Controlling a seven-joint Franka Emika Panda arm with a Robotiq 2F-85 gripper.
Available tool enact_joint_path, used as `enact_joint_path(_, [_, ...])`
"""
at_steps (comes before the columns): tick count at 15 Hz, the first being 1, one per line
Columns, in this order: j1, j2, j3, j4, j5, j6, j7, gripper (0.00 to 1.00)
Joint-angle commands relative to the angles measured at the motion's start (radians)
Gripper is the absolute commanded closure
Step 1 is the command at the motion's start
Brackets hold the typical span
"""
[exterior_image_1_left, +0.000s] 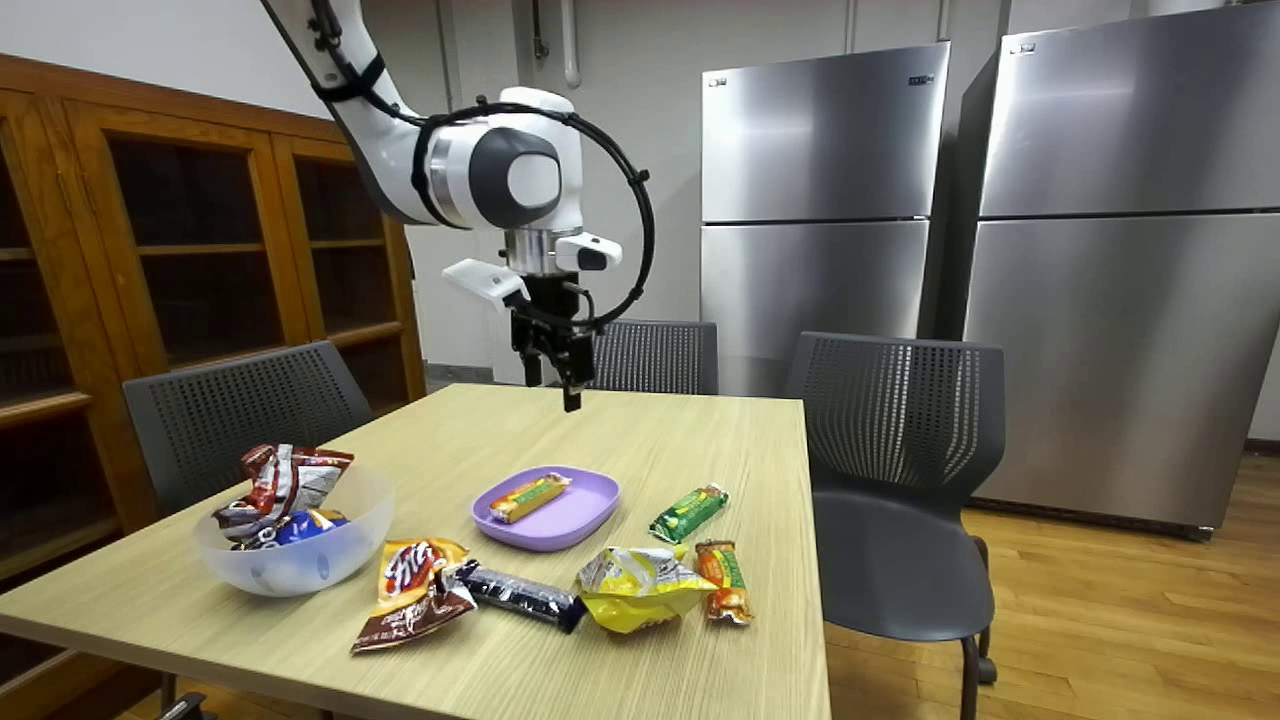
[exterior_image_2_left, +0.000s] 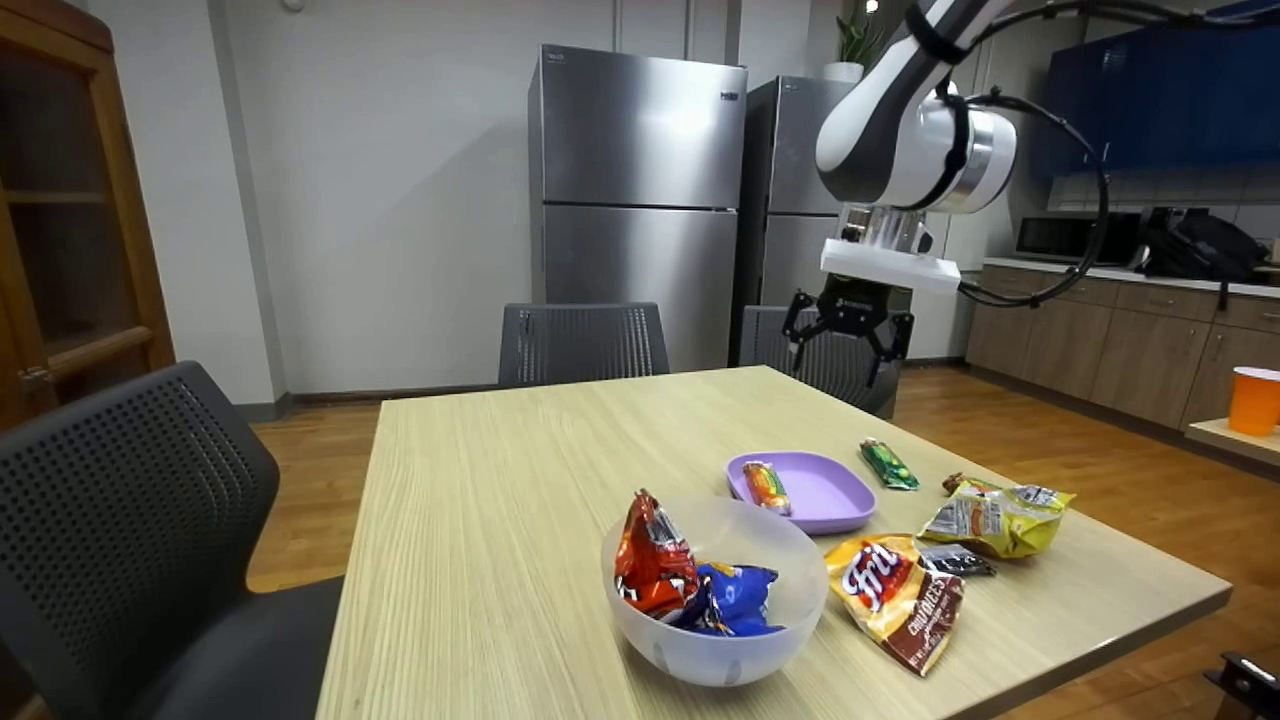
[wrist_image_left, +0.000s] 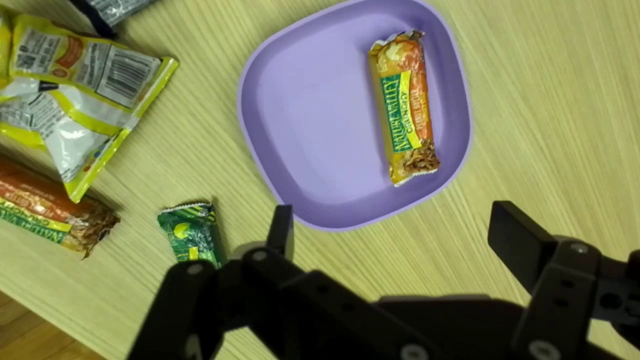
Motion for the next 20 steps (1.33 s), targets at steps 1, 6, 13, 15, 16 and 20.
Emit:
enact_joint_path(1, [-0.022,0.065,-0.017,0.056,-0.039,0.043,-0.017,0.0])
enact_joint_path(6, [-0.036,0.138,-0.038,0.109,-0.072,0.091,-0.037,0.0])
enact_joint_path(13, [-0.046,0.179,-0.045,0.136,-0.062,0.091,-0.035,0.0])
enact_joint_path(15, [-0.049,0.186,-0.045,0.144,-0.062,0.09,-0.038,0.0])
enact_joint_path(16, [-0.049,0.186,-0.045,0.145,-0.062,0.09,-0.038,0.0])
enact_joint_path(20, [-0.05,0.186,-0.045,0.147,-0.062,0.09,-0.039,0.0])
